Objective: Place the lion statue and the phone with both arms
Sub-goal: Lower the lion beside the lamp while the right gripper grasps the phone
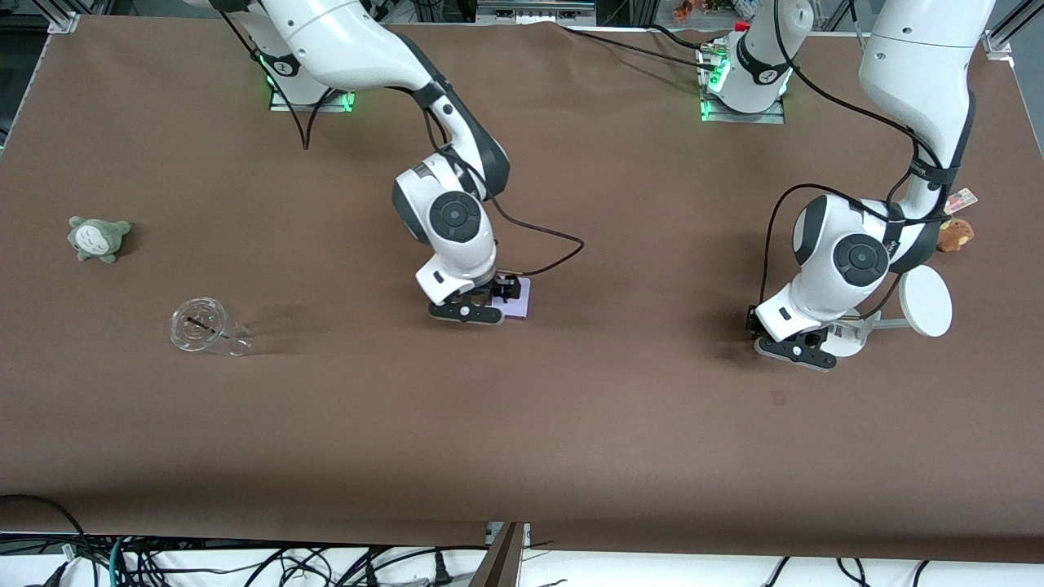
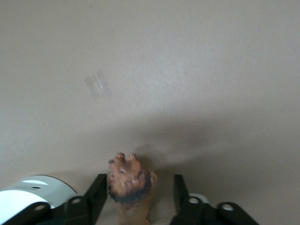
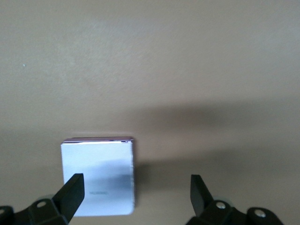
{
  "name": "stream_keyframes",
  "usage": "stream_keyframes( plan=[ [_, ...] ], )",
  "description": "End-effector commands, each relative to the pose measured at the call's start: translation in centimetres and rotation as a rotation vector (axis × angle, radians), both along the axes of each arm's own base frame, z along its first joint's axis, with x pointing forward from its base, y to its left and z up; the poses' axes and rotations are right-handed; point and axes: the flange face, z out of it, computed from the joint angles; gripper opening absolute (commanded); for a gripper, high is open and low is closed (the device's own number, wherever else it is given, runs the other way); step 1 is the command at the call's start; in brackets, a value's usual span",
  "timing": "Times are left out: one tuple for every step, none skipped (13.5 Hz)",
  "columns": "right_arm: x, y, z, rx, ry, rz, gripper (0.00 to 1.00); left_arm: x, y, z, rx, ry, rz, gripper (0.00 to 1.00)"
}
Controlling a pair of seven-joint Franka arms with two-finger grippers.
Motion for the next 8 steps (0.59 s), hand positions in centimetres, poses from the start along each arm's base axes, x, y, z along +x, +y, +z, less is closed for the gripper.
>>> stream_keyframes(
  plan=[
    [-0.5,1.6,-0.9,0.032,-0.034,-0.055,1.0,0.3,-0.1,3.2,0.011,-0.012,-0.004,1.0],
    [-0.8,2.1,-1.2,0.039,-0.041,-0.065,1.0,0.6,0.0,4.4,0.017,-0.002,0.001,1.0],
    [-1.2,2.6,-1.8,0.044,-0.046,-0.074,1.0,0.9,-0.2,5.6,0.026,0.02,0.002,1.0],
    [-1.5,3.1,-1.9,0.052,-0.053,-0.079,1.0,1.2,-0.3,7.1,0.037,0.048,0.007,1.0],
    [-1.7,3.3,-2.1,0.053,-0.054,-0.08,1.0,1.6,-0.4,8.6,0.047,0.081,0.013,1.0],
    [-2.0,3.6,-2.2,0.052,-0.055,-0.075,1.0,2.0,-0.7,10.3,0.056,0.11,0.016,1.0],
    [-2.3,3.8,-2.6,0.049,-0.052,-0.07,1.0,2.5,-0.9,12.0,0.064,0.128,0.02,1.0],
    [-2.4,3.9,-3.0,0.046,-0.049,-0.069,1.0,2.8,-0.9,13.8,0.071,0.147,0.027,1.0]
  ],
)
